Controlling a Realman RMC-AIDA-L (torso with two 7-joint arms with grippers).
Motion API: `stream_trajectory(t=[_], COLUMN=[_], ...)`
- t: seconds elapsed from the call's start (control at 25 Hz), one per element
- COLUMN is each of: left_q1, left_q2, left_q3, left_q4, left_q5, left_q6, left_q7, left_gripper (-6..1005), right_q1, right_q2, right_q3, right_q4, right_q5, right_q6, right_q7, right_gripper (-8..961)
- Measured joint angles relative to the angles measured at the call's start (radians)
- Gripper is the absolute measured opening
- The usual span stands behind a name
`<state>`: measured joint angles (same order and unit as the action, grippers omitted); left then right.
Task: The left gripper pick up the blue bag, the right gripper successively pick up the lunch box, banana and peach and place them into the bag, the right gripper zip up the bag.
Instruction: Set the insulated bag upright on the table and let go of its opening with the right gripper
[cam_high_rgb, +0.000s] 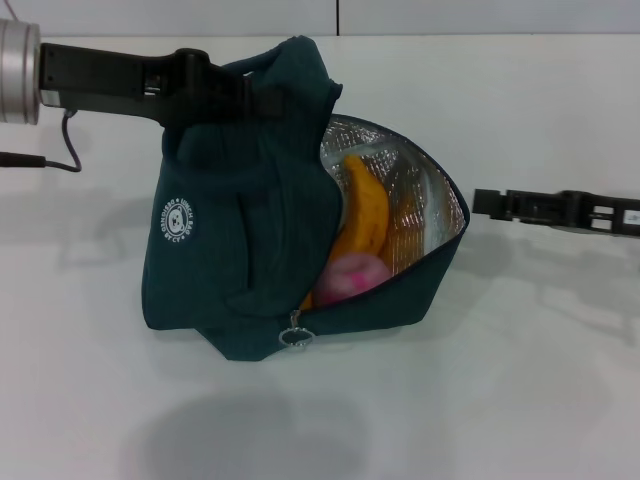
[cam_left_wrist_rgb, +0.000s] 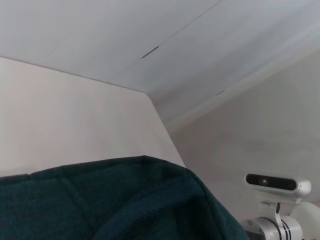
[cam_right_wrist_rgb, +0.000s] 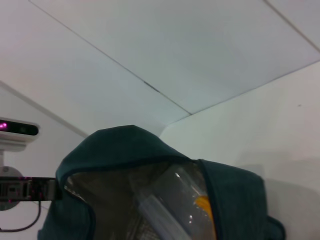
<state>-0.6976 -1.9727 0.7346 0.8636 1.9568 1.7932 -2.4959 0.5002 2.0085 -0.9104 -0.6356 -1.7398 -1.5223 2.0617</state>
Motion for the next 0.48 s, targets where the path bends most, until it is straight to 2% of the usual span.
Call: stream_trajectory(t=[0.32, 0.48], left_q1=[0.000, 0.000], left_q2=[0.000, 0.000], left_q3=[0.000, 0.000], left_q4=[0.000, 0.000], left_q5=[-0.001, -0.001], left_q6=[0.000, 0.000], left_q7=[0.001, 0.001], left_gripper=[35, 35], right_q1=[0.064, 0.070], right_q2=[0.005, 0.005], right_q3=[-0.007, -0.008], right_q4=[0.092, 0.098], right_q5=[0.005, -0.003], right_q6=[0.040, 0.064], right_q7=[-0.037, -0.053], right_gripper=[797, 776])
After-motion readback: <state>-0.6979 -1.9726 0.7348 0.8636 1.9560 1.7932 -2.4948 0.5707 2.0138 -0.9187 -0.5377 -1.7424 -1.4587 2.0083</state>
